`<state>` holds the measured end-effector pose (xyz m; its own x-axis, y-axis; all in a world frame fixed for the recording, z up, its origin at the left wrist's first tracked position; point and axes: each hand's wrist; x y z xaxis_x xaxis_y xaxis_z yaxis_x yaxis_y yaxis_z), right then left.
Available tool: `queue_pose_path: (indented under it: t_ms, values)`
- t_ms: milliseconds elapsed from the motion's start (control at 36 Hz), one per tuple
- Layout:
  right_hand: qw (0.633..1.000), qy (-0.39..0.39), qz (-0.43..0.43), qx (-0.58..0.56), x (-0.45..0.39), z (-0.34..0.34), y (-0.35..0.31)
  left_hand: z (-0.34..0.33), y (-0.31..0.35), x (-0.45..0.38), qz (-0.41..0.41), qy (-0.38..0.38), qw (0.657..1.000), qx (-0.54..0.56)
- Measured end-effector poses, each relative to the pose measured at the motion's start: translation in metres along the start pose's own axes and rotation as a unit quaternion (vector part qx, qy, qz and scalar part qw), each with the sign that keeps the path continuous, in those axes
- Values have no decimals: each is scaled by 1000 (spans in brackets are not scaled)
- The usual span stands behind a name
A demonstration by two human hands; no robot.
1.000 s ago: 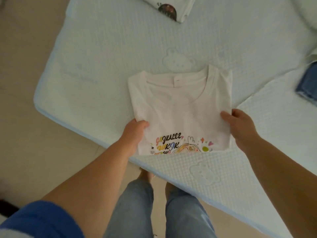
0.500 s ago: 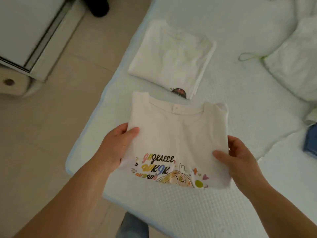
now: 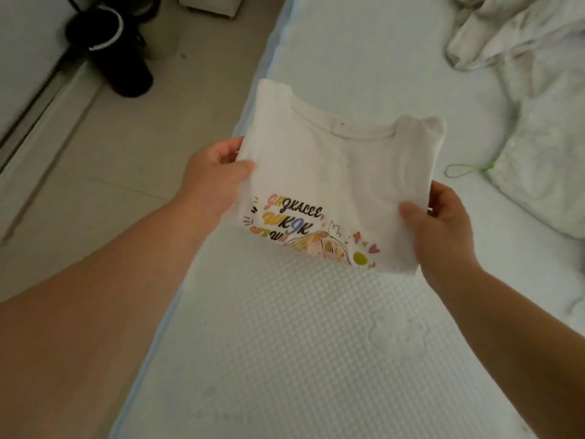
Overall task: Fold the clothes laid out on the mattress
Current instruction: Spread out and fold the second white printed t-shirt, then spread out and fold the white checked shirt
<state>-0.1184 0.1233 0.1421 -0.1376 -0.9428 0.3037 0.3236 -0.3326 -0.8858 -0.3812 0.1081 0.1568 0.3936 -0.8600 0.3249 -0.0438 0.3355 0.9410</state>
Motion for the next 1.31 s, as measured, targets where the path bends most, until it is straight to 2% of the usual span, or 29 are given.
queue_pose_path:
  t_ms: [83, 167, 250, 361, 472, 583, 639, 694, 750, 778, 806, 861, 917, 1056, 1139, 1194, 1250, 1306]
  values:
    - [1000, 7, -23, 18, -37, -18, 6, -5, -17, -36, 0, 48, 999, 7]
    - [994, -7, -101, 42, -62, -30, 29, -7, -56, -56, 78, 37, 994, -62]
    - [982, -32, -162, 89, -64, -36, 56, -4, -94, -57, 155, 24, 976, -152]
    - [982, 16, -113, 150, -60, -39, 64, -7, -105, -55, 75, 50, 961, -263]
    - [986, 72, -32, 147, -51, -39, 63, -5, -98, -52, -32, 80, 960, -268]
    - [982, 33, -74, 173, -41, -46, 71, -4, -102, -48, 31, 75, 954, -287]
    - [977, 45, -86, 190, -37, -50, 71, -4, -103, -43, 42, 92, 933, -345]
    - [968, 70, -23, 240, -30, -52, 70, -7, -101, -31, -40, 104, 898, -426]
    - [940, 56, 97, 321, -21, -55, 73, -17, -102, -15, -172, 43, 857, -484]
    - [921, 20, 133, 366, -16, -56, 77, -22, -104, -7, -211, -11, 835, -508]
    - [900, -25, 142, 411, -13, -56, 83, -26, -109, -2, -216, -73, 813, -537]
    - [866, -106, 111, 475, -10, -51, 100, -29, -124, 4, -156, -178, 758, -608]
    - [858, -141, 99, 484, -12, -47, 113, -28, -132, 0, -104, -222, 718, -651]
    - [872, -199, 81, 440, -18, -39, 104, -38, -110, -5, -42, -251, 684, -684]
    - [909, -172, 60, 374, -1, -20, 94, -52, -91, 17, -44, -219, 701, -677]
    - [939, -137, 22, 313, 17, 3, 93, -73, -80, 43, -86, -208, 737, -637]
    - [946, -122, -26, 299, 33, 35, 98, -100, -73, 75, -122, -240, 771, -577]
    - [939, -114, -64, 318, 46, 74, 108, -129, -71, 105, -104, -276, 797, -528]
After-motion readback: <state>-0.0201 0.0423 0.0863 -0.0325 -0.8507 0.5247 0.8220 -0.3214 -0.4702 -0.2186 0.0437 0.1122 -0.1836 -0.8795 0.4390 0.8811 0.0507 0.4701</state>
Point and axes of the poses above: each hand's wrist, its own x-axis away from the middle knuckle, its own z-axis out of the back of the hand, y = z × x, and after that the axes turned 2 degrees about -y, right-handed
